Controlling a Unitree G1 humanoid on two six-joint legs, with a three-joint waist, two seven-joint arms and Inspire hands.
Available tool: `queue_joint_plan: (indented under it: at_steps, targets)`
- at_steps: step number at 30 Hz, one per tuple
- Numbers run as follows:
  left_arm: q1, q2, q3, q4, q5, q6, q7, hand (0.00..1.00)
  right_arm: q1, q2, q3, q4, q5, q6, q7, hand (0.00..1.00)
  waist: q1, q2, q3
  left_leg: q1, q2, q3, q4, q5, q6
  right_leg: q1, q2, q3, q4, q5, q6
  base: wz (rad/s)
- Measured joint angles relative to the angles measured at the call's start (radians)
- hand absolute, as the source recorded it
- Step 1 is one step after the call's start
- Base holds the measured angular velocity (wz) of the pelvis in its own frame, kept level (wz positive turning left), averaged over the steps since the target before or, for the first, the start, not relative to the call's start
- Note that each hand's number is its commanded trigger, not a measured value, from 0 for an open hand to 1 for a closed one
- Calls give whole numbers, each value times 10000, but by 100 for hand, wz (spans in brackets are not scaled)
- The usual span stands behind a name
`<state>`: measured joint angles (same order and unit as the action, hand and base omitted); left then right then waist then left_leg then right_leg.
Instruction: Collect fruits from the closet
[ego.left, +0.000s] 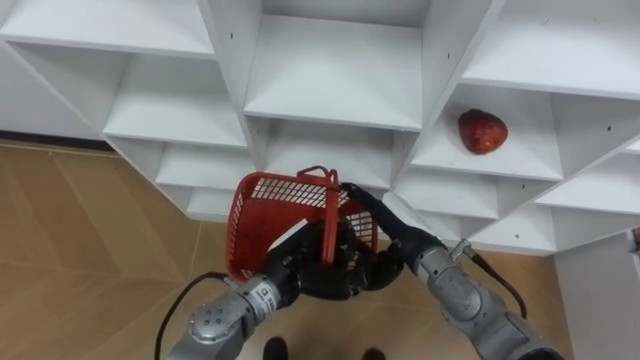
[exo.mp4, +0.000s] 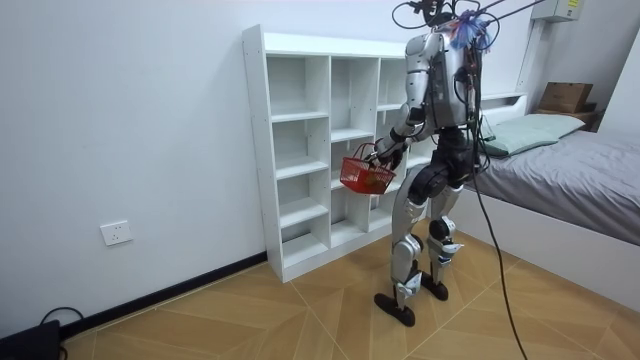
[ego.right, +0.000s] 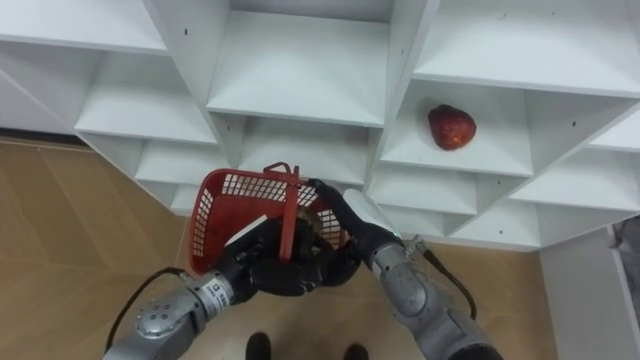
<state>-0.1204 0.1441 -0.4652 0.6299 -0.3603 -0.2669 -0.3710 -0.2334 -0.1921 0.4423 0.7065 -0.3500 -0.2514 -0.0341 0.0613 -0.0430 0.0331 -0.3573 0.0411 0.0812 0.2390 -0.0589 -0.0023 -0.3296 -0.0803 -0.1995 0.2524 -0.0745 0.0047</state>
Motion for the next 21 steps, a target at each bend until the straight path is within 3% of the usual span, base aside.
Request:
queue_joint_plan:
  at_steps: [4,8,11,15,21]
  targets:
    - [0,2,26,0,22,0,114,100,9,11,-3,-2,3,0,-85,0,4,10,-17,7,-2,-1,-12,2,-4,-1,2,-14,-9,1,-1,0]
    - [151,128,194,1,-2,-1,304,100,193,-12,-51,-109,162,-120,-293,0,-10,85,-86,100,-2,3,-33,-2,-9,80,11,11,-53,3,-2,-1]
    - [275,324,312,140,-9,-17,379,100,296,-17,-52,-121,507,-203,-320,0,-12,93,-91,255,18,8,-63,-28,-40,227,49,39,-117,6,-7,-5]
    - [360,315,595,886,33,-12,653,100,332,25,-293,-140,759,-205,-402,0,-25,94,-91,487,24,59,-145,-35,-50,397,63,85,-145,4,-5,-4]
    - [801,304,1109,912,5,-14,883,100,911,-26,-837,-813,1729,-366,-619,0,-32,101,-95,765,26,120,-224,-38,-52,640,68,120,-194,-1,3,-2]
